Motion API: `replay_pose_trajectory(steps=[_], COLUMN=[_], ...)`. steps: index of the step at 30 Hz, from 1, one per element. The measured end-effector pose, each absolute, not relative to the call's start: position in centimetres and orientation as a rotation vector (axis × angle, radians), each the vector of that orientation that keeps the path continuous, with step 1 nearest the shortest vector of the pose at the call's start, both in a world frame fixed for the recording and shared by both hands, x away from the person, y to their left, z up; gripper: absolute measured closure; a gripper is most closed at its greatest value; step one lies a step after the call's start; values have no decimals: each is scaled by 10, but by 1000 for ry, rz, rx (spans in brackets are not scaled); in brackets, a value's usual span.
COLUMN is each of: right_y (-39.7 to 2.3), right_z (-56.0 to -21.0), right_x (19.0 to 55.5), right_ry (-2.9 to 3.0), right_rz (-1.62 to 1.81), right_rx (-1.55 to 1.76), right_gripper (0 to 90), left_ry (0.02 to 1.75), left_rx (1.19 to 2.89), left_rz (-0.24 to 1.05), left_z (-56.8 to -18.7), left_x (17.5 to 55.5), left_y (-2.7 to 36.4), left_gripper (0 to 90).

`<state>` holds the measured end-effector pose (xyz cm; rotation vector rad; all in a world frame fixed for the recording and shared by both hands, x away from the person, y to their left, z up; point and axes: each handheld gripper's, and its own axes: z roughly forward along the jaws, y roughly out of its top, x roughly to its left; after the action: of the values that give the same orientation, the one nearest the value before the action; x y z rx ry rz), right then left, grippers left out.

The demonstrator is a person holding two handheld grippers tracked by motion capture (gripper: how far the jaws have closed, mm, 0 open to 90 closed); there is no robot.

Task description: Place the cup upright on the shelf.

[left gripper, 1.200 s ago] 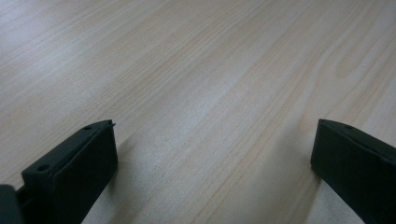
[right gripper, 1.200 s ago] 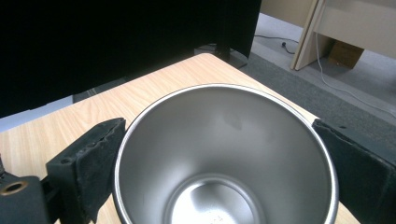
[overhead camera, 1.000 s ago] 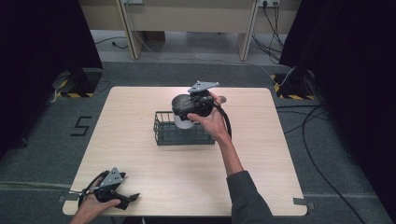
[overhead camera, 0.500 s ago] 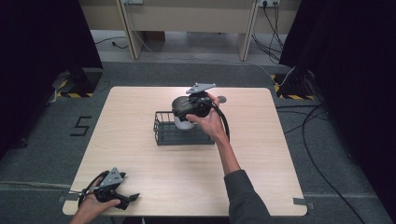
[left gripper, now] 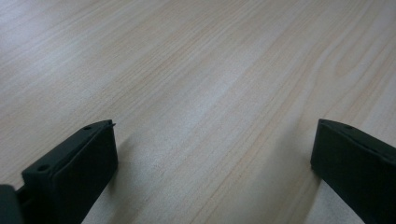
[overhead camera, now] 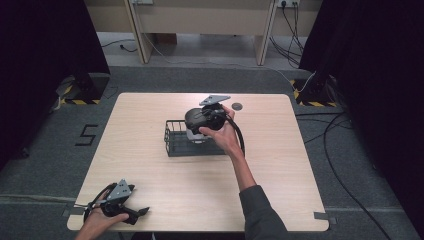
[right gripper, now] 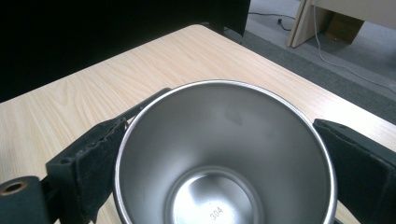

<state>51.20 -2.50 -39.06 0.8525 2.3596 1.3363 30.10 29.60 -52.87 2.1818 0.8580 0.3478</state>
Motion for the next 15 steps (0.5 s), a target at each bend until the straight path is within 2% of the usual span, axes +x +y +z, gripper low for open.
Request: replay_pose_trajectory(steps=[15], right_y=[-25], right_z=[-408], right_x=[517], right_ry=[2391], right_rz=[1323], right_rx=[903], right_gripper=[61], left_ry=[857], left_rx=[2183], left_rz=[347], left_z=[-529], left_x=[301], left_y=[296], left_gripper=[0])
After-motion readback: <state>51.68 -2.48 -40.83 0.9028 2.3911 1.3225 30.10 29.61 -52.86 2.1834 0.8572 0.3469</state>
